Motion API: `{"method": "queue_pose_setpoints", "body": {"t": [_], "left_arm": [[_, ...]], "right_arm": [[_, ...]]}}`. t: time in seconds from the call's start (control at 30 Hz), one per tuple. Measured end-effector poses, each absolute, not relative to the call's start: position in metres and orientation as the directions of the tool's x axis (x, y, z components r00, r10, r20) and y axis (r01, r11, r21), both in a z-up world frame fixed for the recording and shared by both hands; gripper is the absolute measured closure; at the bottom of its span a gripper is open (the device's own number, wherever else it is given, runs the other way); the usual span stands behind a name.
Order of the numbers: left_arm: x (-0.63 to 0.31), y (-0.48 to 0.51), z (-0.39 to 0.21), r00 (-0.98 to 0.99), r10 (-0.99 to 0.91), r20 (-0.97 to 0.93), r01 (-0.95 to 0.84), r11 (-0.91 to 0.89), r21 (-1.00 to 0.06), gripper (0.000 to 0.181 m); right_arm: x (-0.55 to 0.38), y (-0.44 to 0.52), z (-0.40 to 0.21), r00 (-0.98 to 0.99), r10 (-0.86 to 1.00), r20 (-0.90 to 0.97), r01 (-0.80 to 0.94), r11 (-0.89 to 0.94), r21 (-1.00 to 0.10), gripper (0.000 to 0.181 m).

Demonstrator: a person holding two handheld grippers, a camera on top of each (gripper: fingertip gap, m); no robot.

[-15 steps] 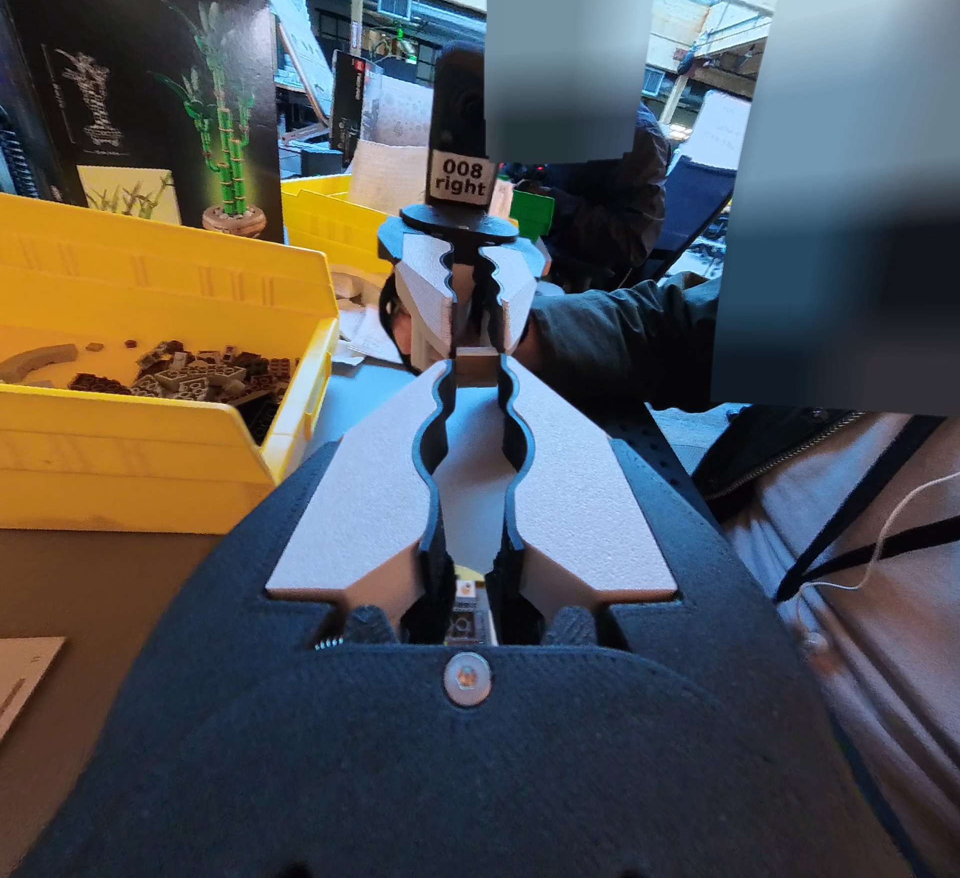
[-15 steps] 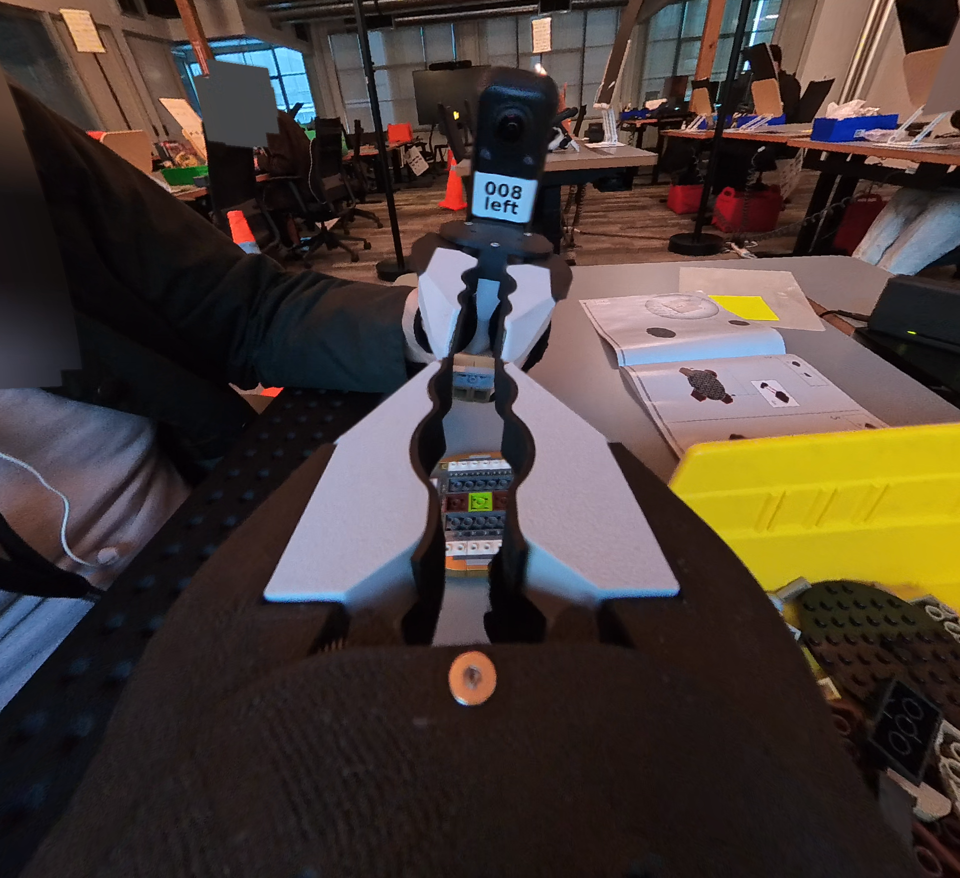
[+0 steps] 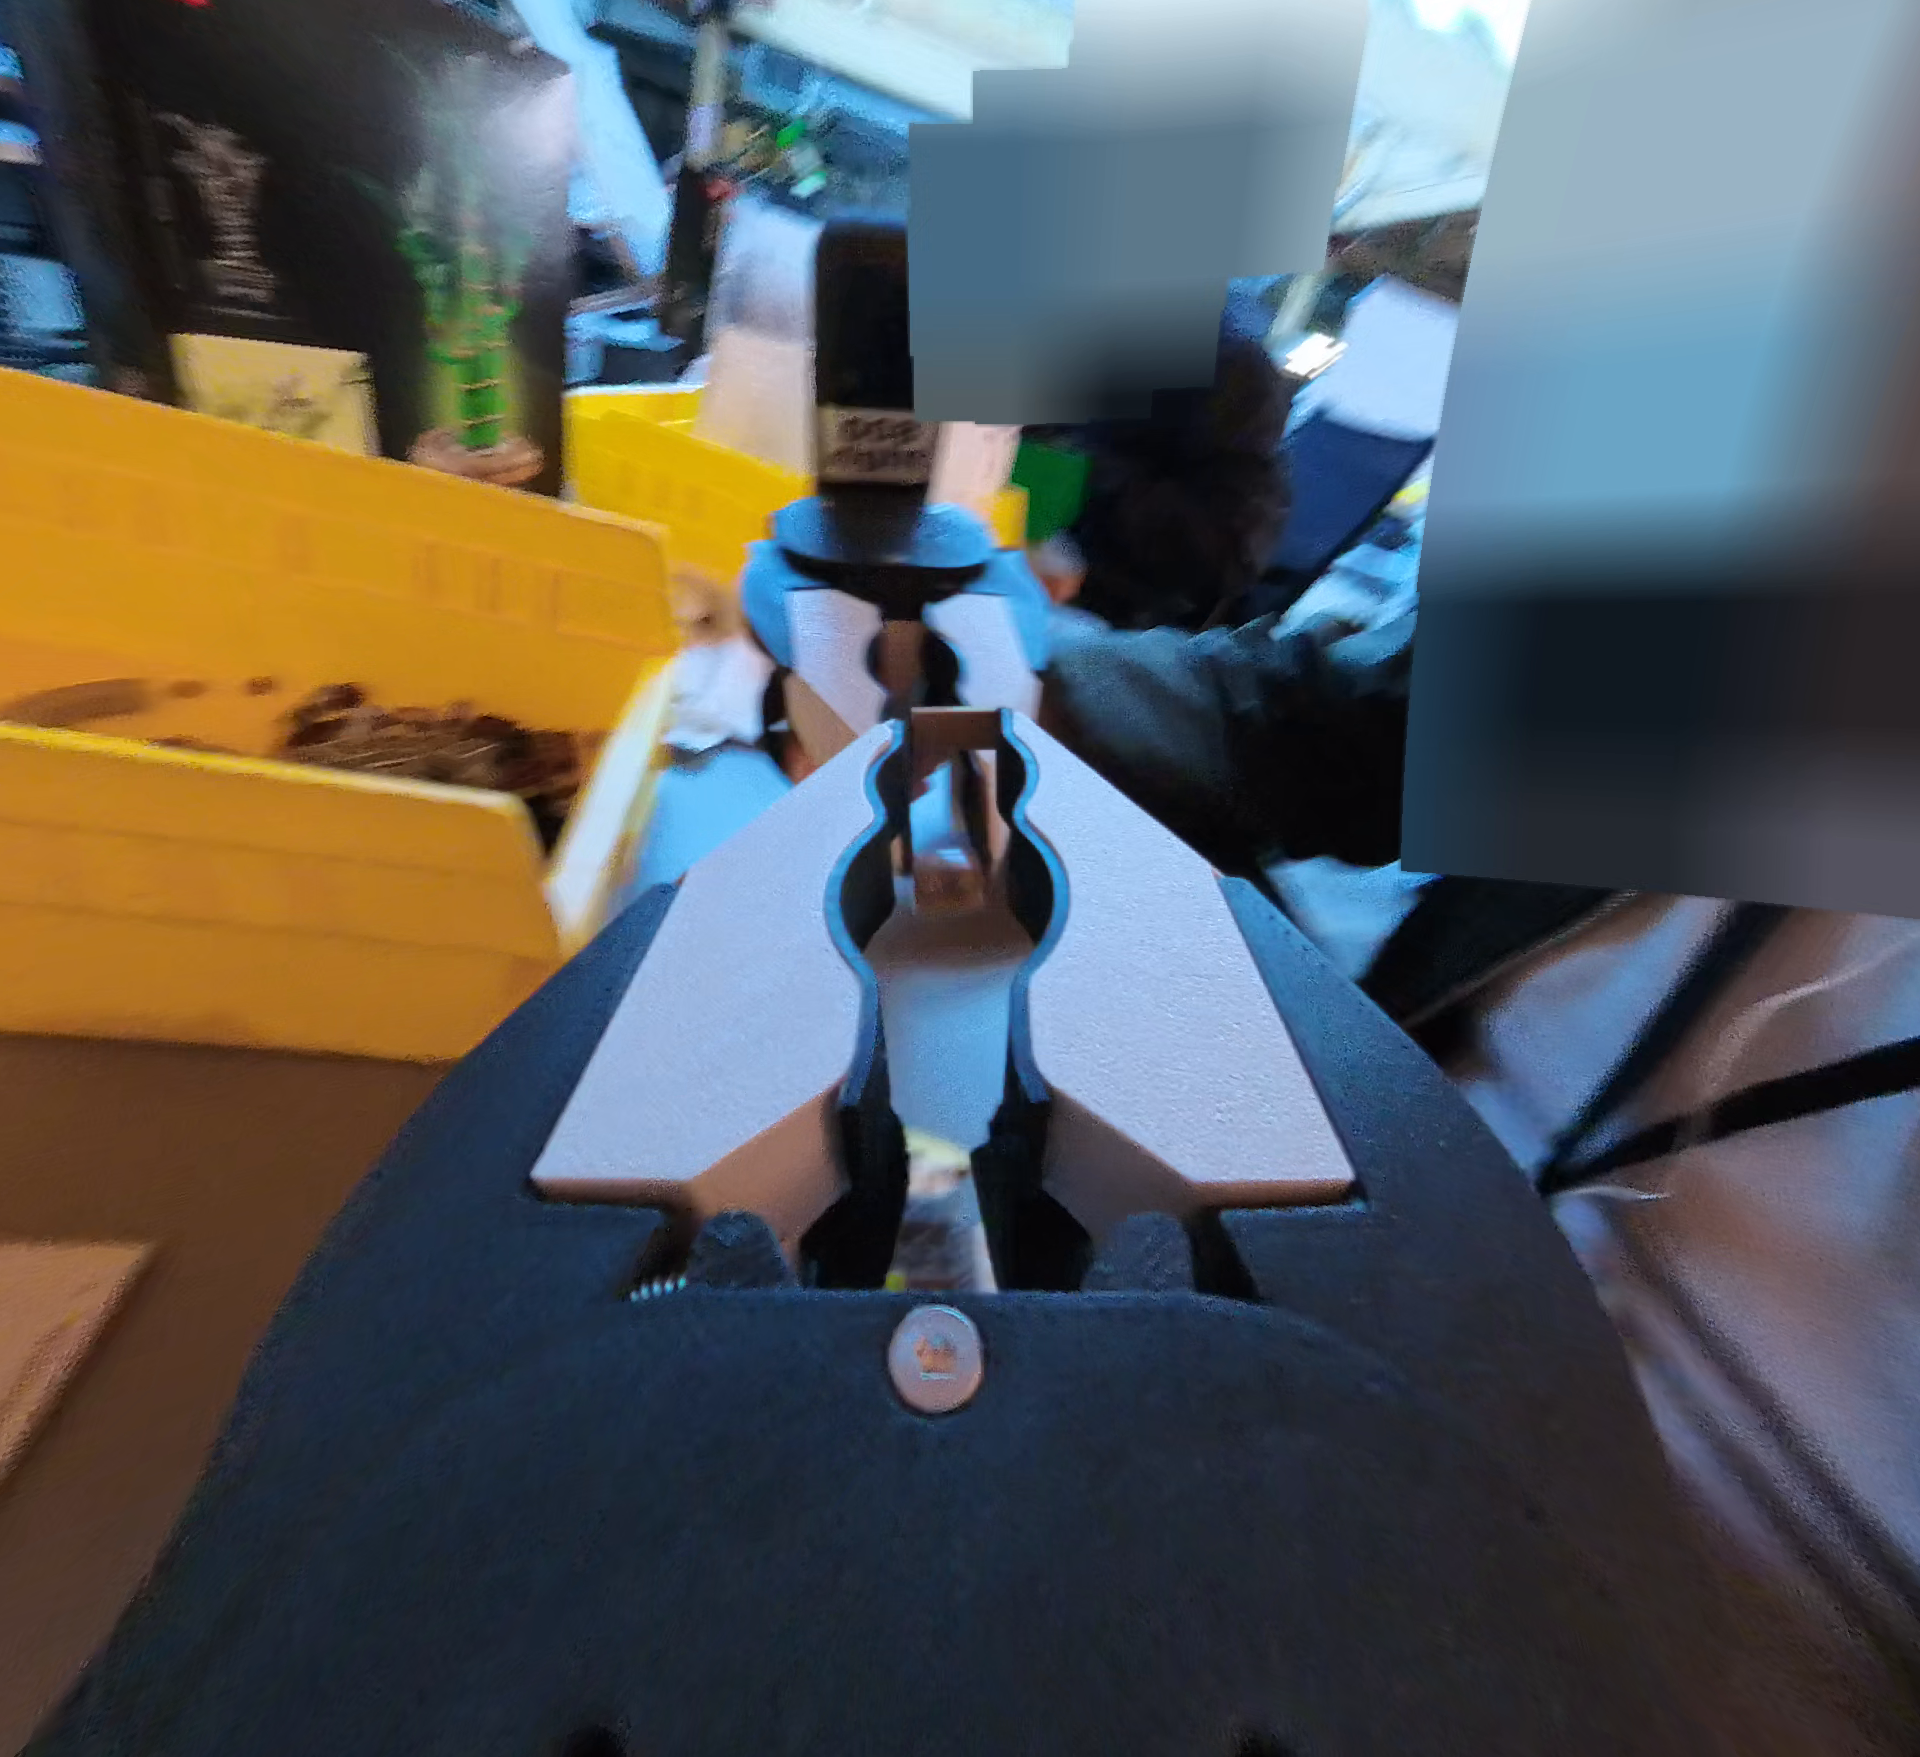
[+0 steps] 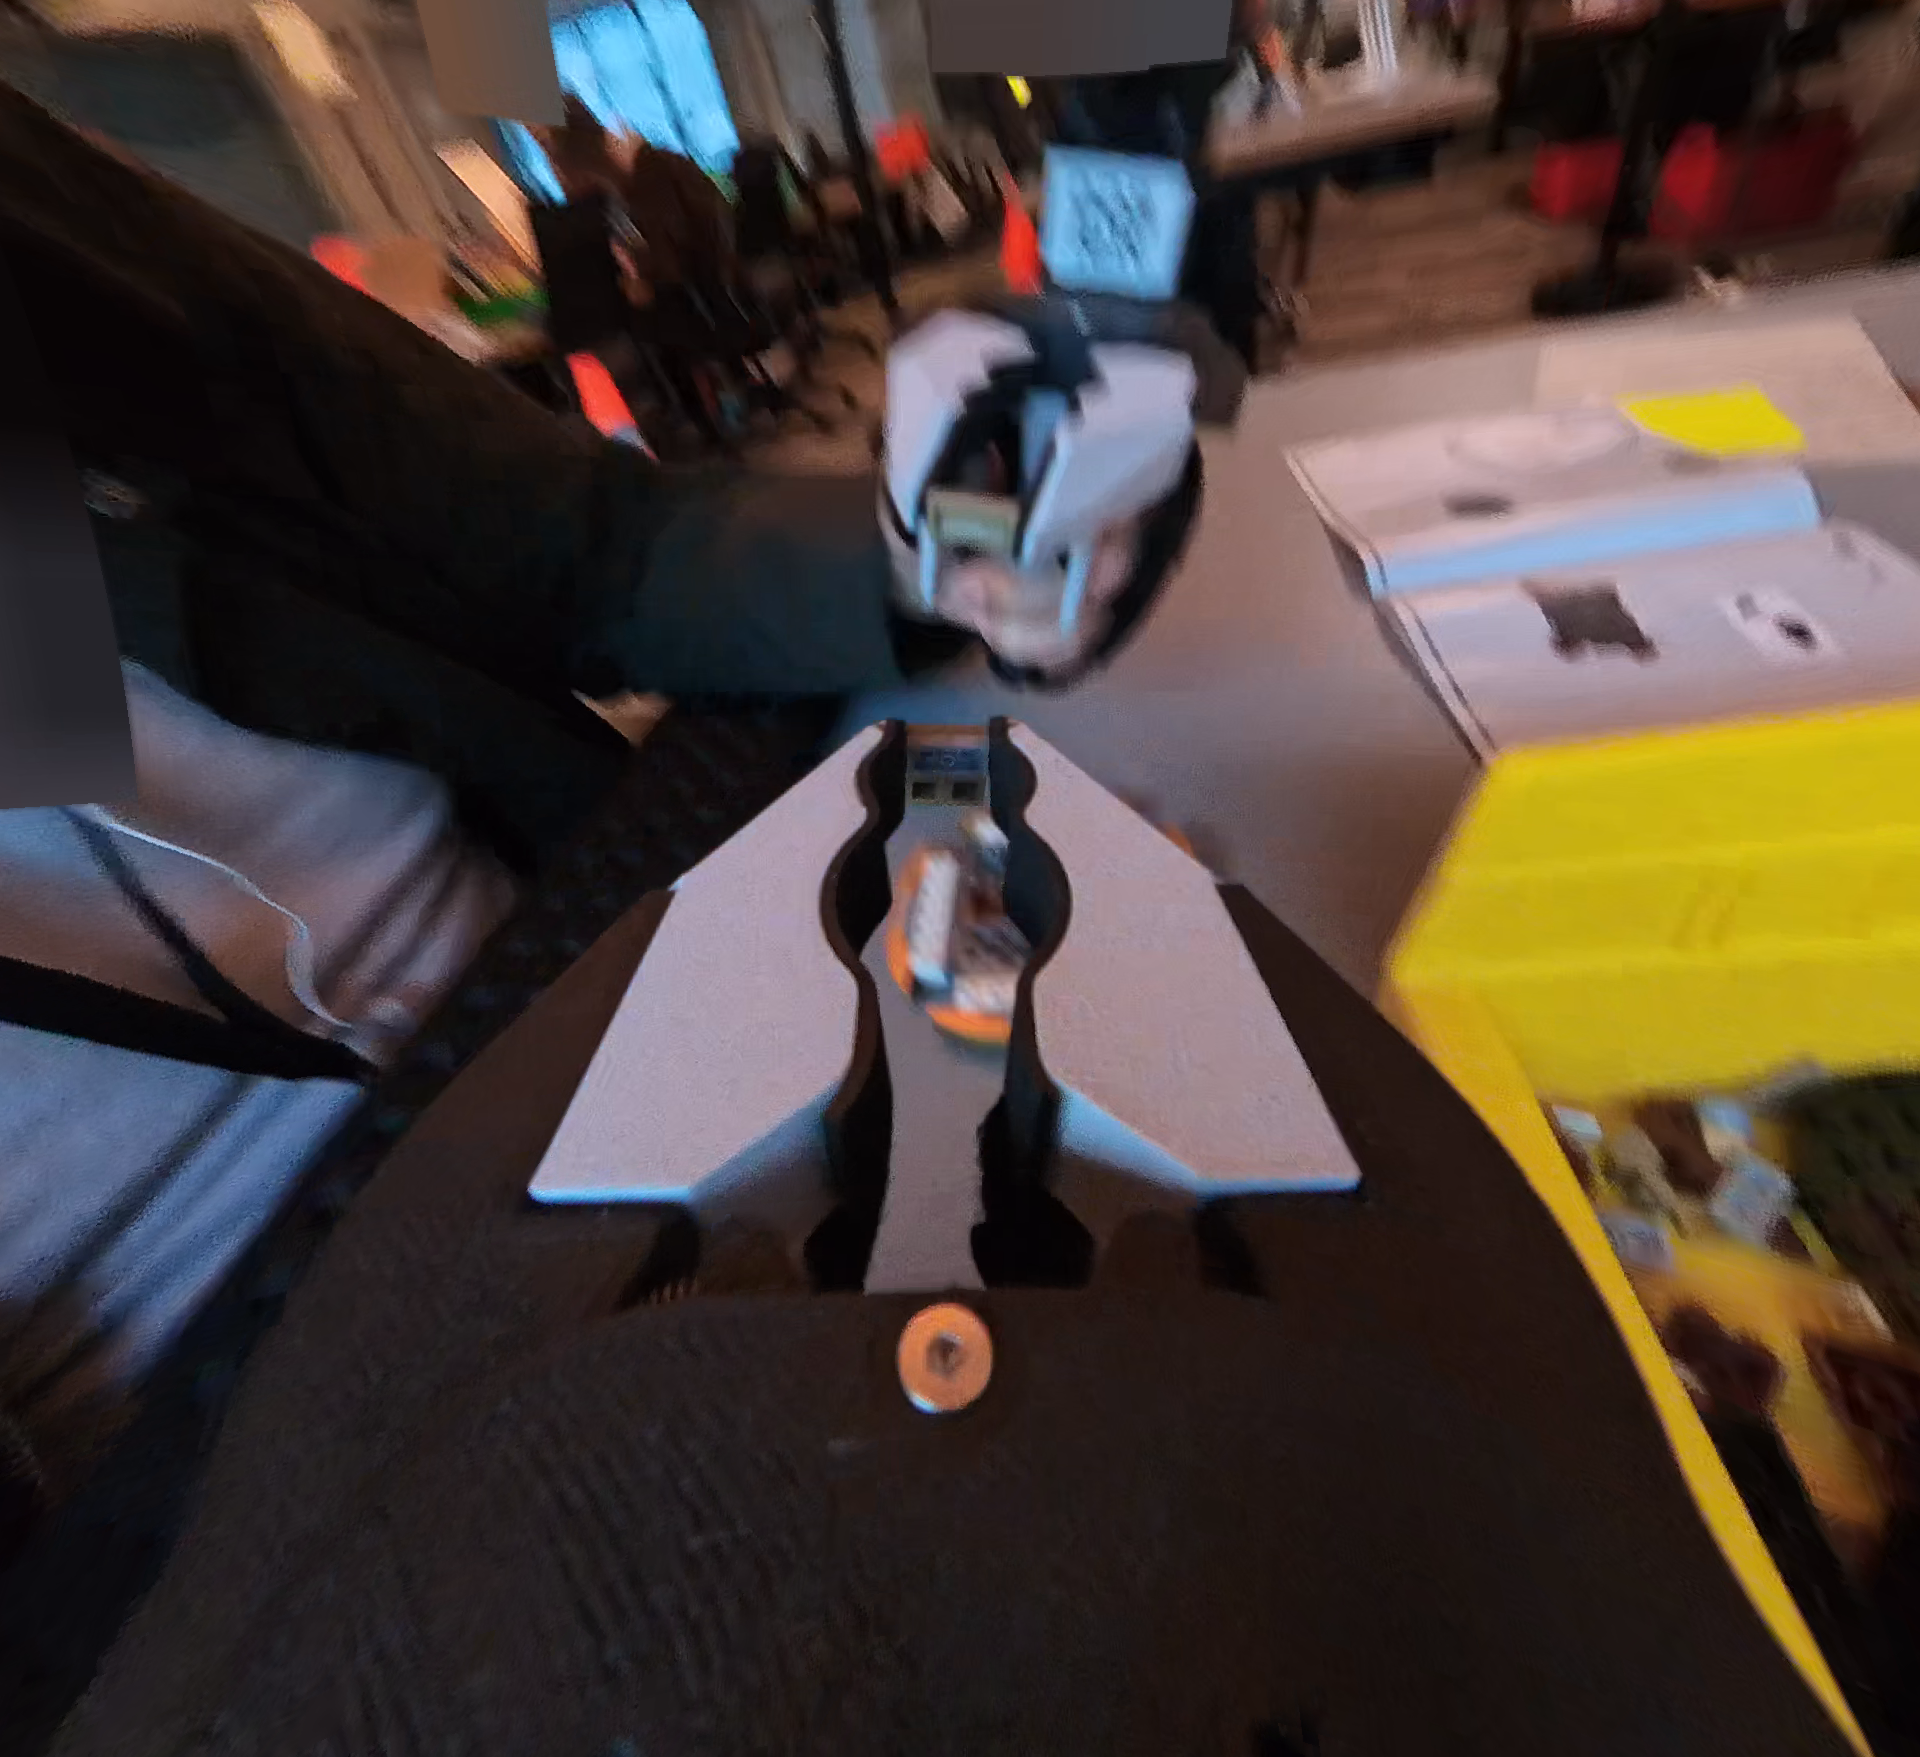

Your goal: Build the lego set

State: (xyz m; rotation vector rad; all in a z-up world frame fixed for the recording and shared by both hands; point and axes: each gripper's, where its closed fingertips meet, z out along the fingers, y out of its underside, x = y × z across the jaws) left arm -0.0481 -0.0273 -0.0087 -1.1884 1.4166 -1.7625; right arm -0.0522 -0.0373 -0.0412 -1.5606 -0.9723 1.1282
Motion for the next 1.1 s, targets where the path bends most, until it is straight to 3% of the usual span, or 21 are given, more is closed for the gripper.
{"method": "queue_pose_setpoints", "body": {"t": [0.07,0.17,0.33,0.63,0.8,0.9,0.93,0.97,1.0,1.07,1.1], "left_arm": [[-0.043,-0.011,-0.032,-0.263,-0.964,0.042,-0.161,0.001,-0.987,0.167],[-0.042,0.009,-0.055,-0.094,-0.921,-0.379,-0.339,0.387,-0.857,0.167],[-0.042,0.017,-0.079,-0.093,-0.789,-0.608,-0.528,0.556,-0.641,0.166],[-0.043,0.026,-0.08,-0.036,-0.839,-0.542,-0.562,0.466,-0.684,0.166],[-0.008,0.029,-0.018,0.057,-0.903,-0.425,-0.387,0.372,-0.843,0.167],[0.025,0.048,-0.025,-0.003,-0.942,-0.334,-0.539,0.283,-0.793,0.167],[0.035,0.057,-0.035,-0.009,-0.951,-0.308,-0.605,0.25,-0.756,0.163],[0.045,0.068,-0.046,0.006,-0.958,-0.287,-0.656,0.213,-0.724,0.14],[0.051,0.079,-0.055,0.031,-0.962,-0.272,-0.696,0.174,-0.696,0.127],[0.058,0.086,-0.059,0.062,-0.98,-0.189,-0.676,0.098,-0.731,0.148],[0.06,0.082,-0.05,0.065,-0.991,-0.118,-0.609,0.054,-0.791,0.145]], "right_arm": [[-0.054,-0.029,-0.077,0.333,0.927,-0.171,0.235,-0.258,-0.937,0.168],[-0.061,-0.03,-0.098,0.344,0.926,-0.157,0.335,-0.277,-0.9,0.168],[-0.055,-0.025,-0.103,0.375,0.915,-0.15,0.348,-0.289,-0.892,0.168],[-0.059,-0.031,-0.109,0.337,0.929,-0.156,0.383,-0.286,-0.879,0.167],[-0.063,-0.042,-0.105,0.269,0.956,-0.113,0.402,-0.218,-0.889,0.168],[-0.059,-0.044,-0.089,0.262,0.961,-0.089,0.35,-0.18,-0.919,0.168],[-0.055,-0.043,-0.084,0.273,0.958,-0.081,0.326,-0.172,-0.93,0.168],[-0.051,-0.041,-0.078,0.291,0.954,-0.072,0.306,-0.164,-0.938,0.168],[-0.045,-0.038,-0.074,0.31,0.948,-0.064,0.288,-0.158,-0.944,0.167],[-0.034,-0.031,-0.067,0.355,0.933,-0.054,0.259,-0.153,-0.954,0.168],[-0.029,-0.028,-0.065,0.374,0.926,-0.052,0.245,-0.153,-0.957,0.168]]}}
